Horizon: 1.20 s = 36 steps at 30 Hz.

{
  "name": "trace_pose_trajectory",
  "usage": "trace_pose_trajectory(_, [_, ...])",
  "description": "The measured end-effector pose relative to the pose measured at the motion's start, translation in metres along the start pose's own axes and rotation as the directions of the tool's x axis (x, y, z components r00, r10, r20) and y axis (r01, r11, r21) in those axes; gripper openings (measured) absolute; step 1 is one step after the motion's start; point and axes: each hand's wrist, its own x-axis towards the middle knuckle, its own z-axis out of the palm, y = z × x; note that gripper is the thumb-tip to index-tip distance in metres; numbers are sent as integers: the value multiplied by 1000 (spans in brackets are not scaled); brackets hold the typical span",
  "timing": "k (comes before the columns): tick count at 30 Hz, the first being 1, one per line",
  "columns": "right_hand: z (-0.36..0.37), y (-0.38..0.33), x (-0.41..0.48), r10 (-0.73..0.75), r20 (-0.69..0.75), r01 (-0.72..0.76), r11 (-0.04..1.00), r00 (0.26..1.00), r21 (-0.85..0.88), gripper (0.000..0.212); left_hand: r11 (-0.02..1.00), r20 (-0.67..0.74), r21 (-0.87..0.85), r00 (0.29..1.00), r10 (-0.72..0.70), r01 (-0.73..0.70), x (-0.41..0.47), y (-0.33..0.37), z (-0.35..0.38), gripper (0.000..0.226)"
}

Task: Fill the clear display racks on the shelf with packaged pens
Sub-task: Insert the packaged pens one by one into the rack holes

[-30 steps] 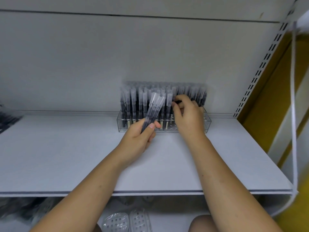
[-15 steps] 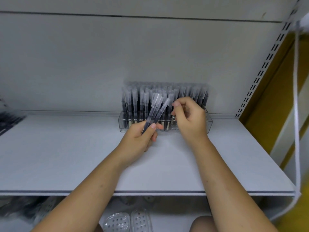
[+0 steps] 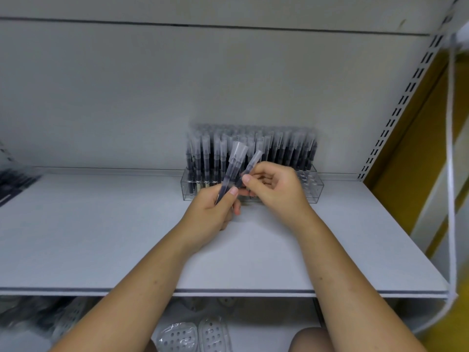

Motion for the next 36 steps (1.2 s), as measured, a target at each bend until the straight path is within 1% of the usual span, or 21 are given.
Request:
trace_pose_trajectory(2, [-1, 1, 0, -14, -40, 15, 1000, 999, 19, 9, 1000, 2, -12, 1000, -7, 7, 0, 1, 1, 43])
trace_pose_trajectory(4, [-2, -1, 1, -11, -104, 19, 997, 995, 81, 7, 999, -7, -32, 1000, -23, 23, 0, 1, 2, 41])
trace_pose_trajectory(6, [-3, -2, 2, -21, -175, 45, 989, 984, 138, 11, 999, -10, -43, 1000, -27, 26, 0, 2, 2, 38])
trace_pose_trajectory(8, [-4, -1, 4, -48, -261, 89, 985, 964, 147, 12, 999, -12, -41, 1000, -21, 21, -1, 2, 2, 33])
trace_pose_trajectory(10, [-7, 2, 7, -75, -368, 131, 983, 927, 131, 10, 999, -16, -31, 1000, -17, 16, -2, 2, 2, 27])
trace_pose_trajectory(12, [-11, 6, 9, -122, -470, 183, 979, 874, 86, 11, 1000, -15, -24, 1000, -14, 14, -2, 2, 2, 26])
trace_pose_trajectory(15, [-14, 10, 12, -219, -543, 228, 972, 811, -51, 12, 1000, -31, 8, 999, -17, 17, -2, 1, 2, 24])
trace_pose_trajectory(17, [-16, 15, 13, -260, -533, 225, 966, 805, -132, 13, 1000, -40, 6, 999, -20, 20, -2, 2, 2, 23])
trace_pose_trajectory(20, [-18, 20, 16, -289, -502, 196, 953, 815, -230, 12, 1000, -44, 13, 999, -16, 17, -2, 3, 2, 22])
trace_pose_trajectory(24, [-17, 23, 17, -289, -494, 162, 945, 820, -283, 14, 1000, -38, 8, 999, -13, 13, -2, 3, 3, 22])
trace_pose_trajectory(27, [-16, 27, 17, -266, -453, 128, 941, 851, -312, 9, 1000, -33, 6, 999, -18, 18, -2, 4, 3, 22])
trace_pose_trajectory(30, [-15, 30, 18, -249, -408, 96, 929, 878, -359, 17, 1000, -28, 4, 999, -18, 18, -2, 4, 3, 22])
trace_pose_trajectory(32, [-15, 31, 19, -225, -371, 68, 918, 901, -392, 15, 1000, -30, -5, 999, -26, 25, -2, 5, 3, 22])
trace_pose_trajectory(36, [-14, 34, 16, -241, -299, 44, 840, 923, -541, 12, 998, -18, -58, 999, -41, 39, -3, 8, 4, 22])
